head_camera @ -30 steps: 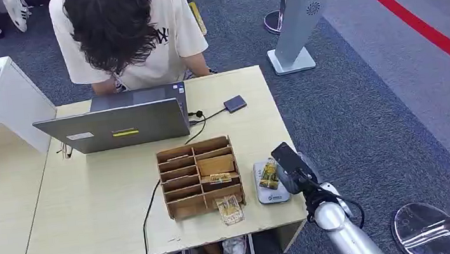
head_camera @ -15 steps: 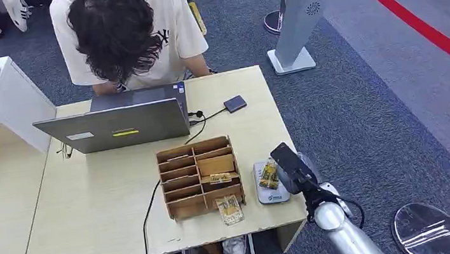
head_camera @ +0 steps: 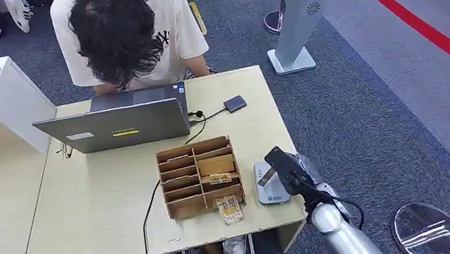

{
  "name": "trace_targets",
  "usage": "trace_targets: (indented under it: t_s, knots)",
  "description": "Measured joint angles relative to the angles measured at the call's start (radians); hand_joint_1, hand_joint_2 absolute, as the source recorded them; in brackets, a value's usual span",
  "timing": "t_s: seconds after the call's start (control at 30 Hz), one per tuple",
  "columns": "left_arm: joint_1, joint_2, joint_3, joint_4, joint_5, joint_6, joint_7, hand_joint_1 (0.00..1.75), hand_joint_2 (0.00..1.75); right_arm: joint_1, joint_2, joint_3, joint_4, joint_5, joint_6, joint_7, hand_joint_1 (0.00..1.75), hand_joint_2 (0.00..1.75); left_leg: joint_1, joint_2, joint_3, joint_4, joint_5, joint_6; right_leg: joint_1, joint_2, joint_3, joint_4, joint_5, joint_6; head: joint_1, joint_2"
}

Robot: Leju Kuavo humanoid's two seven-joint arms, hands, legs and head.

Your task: Pass the card to the sensor for recognition and then transmit it.

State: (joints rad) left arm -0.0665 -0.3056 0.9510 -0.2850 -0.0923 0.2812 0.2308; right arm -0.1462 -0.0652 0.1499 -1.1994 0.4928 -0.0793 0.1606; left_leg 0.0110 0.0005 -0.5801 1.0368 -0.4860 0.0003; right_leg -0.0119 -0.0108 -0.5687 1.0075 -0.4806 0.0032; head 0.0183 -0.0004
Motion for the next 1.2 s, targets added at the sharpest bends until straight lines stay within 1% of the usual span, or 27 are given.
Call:
trace_targets:
  t_s: [0.63,0.83,1.2]
  knots:
    - [-0.004,0.001,-0.038,0.000,0.027,0.003,0.002,0.00,0.00,-0.006,0.000,0.002,0.000,0.003,0.005,0.005,1.75,1.75,0.000,-0.001,-0.001,0.000,0.000,0.000,0.000,-0.001,0.000,0.000,0.000,0.000,0.000,0.000]
    - [-0.005,0.002,-0.044,0.000,0.037,0.004,0.004,0.00,0.00,-0.006,0.000,0.002,0.002,-0.025,0.024,-0.005,1.75,1.75,0.000,0.000,-0.001,0.000,0.000,0.000,0.000,-0.001,0.000,0.000,0.000,0.000,0.000,0.000]
    - [-0.005,0.002,-0.060,0.000,0.051,0.006,0.007,0.00,0.00,-0.008,0.000,0.002,0.010,-0.053,0.035,-0.016,1.75,1.75,0.000,-0.001,0.000,0.000,0.000,0.000,0.000,-0.001,0.000,0.000,0.000,0.000,0.000,0.000]
